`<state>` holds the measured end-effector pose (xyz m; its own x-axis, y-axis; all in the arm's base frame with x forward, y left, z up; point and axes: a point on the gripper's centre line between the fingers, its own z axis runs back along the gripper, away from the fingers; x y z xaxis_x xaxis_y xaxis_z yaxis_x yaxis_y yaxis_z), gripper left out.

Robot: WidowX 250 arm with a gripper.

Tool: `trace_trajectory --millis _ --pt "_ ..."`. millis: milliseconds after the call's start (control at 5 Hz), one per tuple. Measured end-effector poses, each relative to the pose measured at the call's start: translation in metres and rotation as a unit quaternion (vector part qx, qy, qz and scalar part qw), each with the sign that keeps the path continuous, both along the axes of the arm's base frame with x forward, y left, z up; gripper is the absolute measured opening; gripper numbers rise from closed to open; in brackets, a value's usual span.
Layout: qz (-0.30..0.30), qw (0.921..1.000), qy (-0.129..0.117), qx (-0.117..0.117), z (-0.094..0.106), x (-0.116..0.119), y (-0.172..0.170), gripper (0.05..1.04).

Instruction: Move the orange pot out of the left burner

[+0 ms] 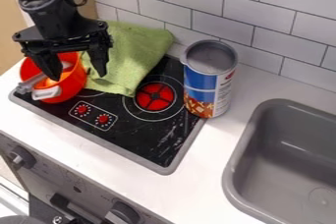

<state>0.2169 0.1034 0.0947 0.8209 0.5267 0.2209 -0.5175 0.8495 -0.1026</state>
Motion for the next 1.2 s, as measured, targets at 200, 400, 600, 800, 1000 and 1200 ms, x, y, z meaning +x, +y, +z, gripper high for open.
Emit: trace_trajectory --millis 200,400,600,800,1000,1200 --pt "0.000 0.9999 0.009 -0.005 -0.005 -0.002 -0.002 0.997" --pt "0.001 0.9998 0.015 0.011 -0.011 0.000 0.005 0.997" --pt "-0.002 0.9995 0.018 0.025 -0.015 0.009 0.014 0.997" --pt "-0.020 0.9985 0.018 0.048 -0.018 0.017 0.023 0.997" --pt "-0.034 0.9973 -0.007 0.064 -0.020 0.026 0.029 0.997" --pt "-0.039 0.9965 -0.008 0.074 -0.023 0.030 0.034 0.997"
